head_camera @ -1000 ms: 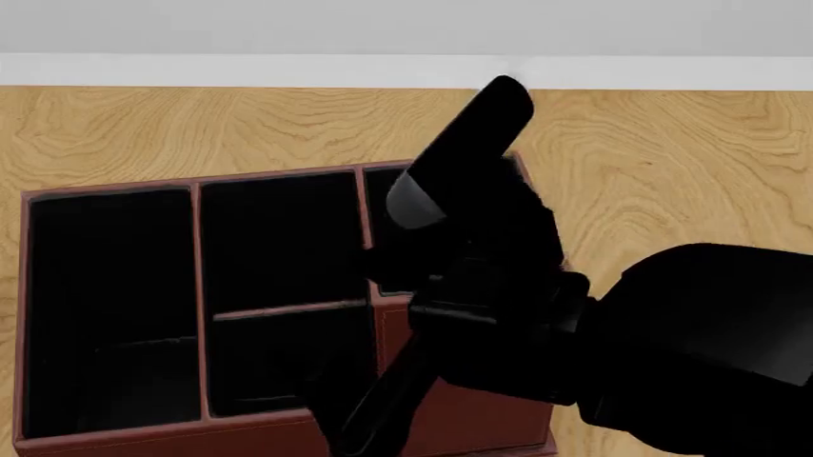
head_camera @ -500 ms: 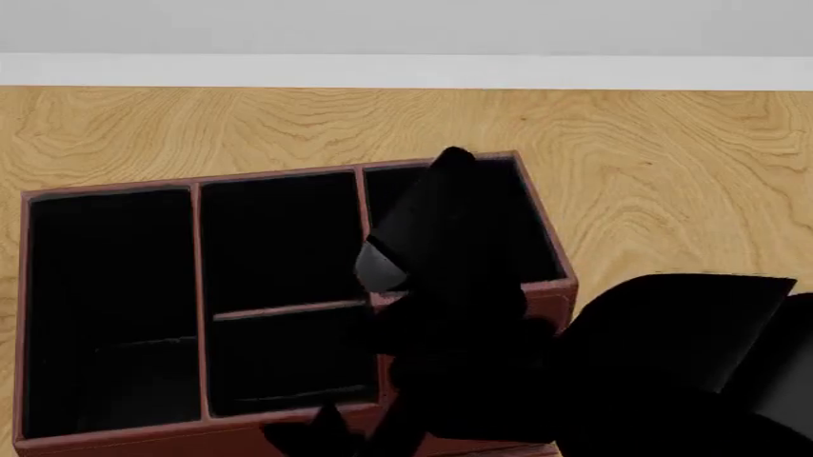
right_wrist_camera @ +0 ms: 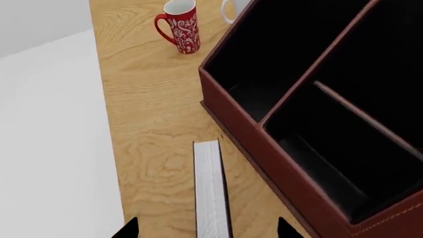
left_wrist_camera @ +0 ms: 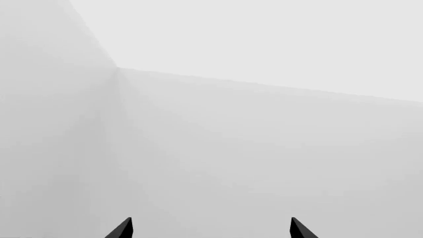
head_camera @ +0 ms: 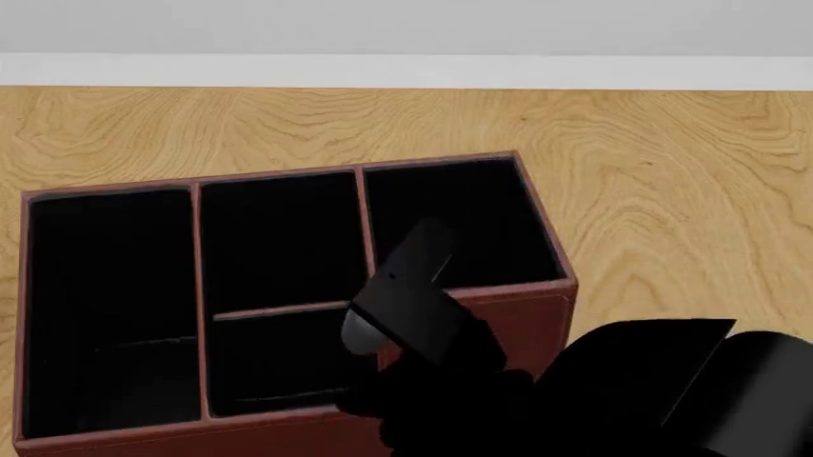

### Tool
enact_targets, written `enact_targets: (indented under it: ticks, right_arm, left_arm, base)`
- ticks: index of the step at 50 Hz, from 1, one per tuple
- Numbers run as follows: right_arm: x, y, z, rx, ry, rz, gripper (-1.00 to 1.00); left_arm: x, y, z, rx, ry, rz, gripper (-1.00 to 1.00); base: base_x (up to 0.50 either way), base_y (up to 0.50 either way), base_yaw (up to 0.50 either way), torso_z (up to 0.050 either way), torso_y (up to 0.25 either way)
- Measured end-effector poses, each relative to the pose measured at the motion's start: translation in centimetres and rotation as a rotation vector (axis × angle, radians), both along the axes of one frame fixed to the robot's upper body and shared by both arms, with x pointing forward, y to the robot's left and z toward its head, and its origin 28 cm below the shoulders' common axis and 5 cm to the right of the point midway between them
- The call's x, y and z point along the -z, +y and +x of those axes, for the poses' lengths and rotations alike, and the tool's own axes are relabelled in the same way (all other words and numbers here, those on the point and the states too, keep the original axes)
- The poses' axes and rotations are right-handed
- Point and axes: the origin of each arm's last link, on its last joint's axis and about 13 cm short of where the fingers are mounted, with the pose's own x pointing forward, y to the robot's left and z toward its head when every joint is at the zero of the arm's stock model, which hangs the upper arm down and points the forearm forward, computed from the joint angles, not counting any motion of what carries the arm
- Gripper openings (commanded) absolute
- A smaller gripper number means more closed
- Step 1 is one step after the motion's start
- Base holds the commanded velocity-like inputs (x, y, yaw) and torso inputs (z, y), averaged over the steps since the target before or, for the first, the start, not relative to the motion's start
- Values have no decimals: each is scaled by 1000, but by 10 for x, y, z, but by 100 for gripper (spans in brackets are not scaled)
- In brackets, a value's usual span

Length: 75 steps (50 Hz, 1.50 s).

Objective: Pick up the book and place it in the right compartment of the caddy.

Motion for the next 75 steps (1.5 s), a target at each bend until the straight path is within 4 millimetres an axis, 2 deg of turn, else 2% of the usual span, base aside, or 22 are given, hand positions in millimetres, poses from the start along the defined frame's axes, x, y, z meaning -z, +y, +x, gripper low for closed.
enact_targets:
  ticks: [40,75]
  right_arm:
    - [49,22,13,-30,52,-138,100]
    - [78,32,19,-73,85,-215,100]
  left_arm:
    - [6,4,-2,-9,7,-21,100]
    - [11,10,-2,-23,12,-39,100]
  base:
    - [0,0,0,0,0]
    - [0,0,0,0,0]
